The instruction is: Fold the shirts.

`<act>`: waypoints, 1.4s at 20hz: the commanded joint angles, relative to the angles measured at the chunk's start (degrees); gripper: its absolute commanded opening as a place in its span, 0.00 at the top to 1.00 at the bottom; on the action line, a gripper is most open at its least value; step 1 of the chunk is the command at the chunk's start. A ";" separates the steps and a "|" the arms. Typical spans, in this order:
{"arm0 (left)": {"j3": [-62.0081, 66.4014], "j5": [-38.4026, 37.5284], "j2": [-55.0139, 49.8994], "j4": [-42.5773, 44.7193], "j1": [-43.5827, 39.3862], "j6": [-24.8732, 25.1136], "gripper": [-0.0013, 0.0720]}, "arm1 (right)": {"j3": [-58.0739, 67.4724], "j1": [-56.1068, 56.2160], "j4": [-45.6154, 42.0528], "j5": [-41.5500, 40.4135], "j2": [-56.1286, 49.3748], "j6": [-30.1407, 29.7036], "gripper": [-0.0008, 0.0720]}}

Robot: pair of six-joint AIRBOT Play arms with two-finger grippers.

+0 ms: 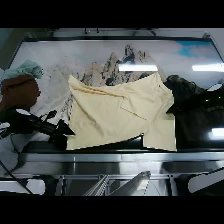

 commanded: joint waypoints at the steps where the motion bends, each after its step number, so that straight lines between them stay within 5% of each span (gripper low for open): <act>1: 3.69 2.38 -1.77 -0.57 -5.46 0.44 0.68 | 0.11 -0.07 0.61 1.90 1.88 0.00 0.96; 2: 4.81 1.49 -2.01 -0.59 -6.32 0.92 0.93 | 0.11 -0.11 0.59 2.60 2.71 -0.02 0.96; 5: 7.91 -4.35 -0.98 -5.84 -7.52 7.63 0.94 | 0.11 -1.27 0.61 5.99 5.62 0.02 0.96; 9: 10.86 -15.50 5.53 -27.02 -4.02 18.56 0.94 | 0.11 -5.57 4.22 10.47 13.68 -0.83 0.96; 14: 21.16 -25.92 17.77 -54.03 5.64 20.31 0.95 | 0.11 -14.97 42.34 10.29 31.85 -8.76 0.96; 17: 29.86 -25.77 24.90 -62.31 11.93 20.31 0.94 | 0.24 -17.40 57.75 0.48 45.20 -12.52 0.96; 23: 43.39 -25.44 32.54 -69.11 25.00 14.32 0.94 | 3.17 -17.53 54.84 -20.81 64.17 -16.50 0.96; 28: 44.70 -24.90 34.67 -69.16 31.23 14.36 0.94 | 4.63 -17.53 42.93 -23.17 69.75 -15.89 0.96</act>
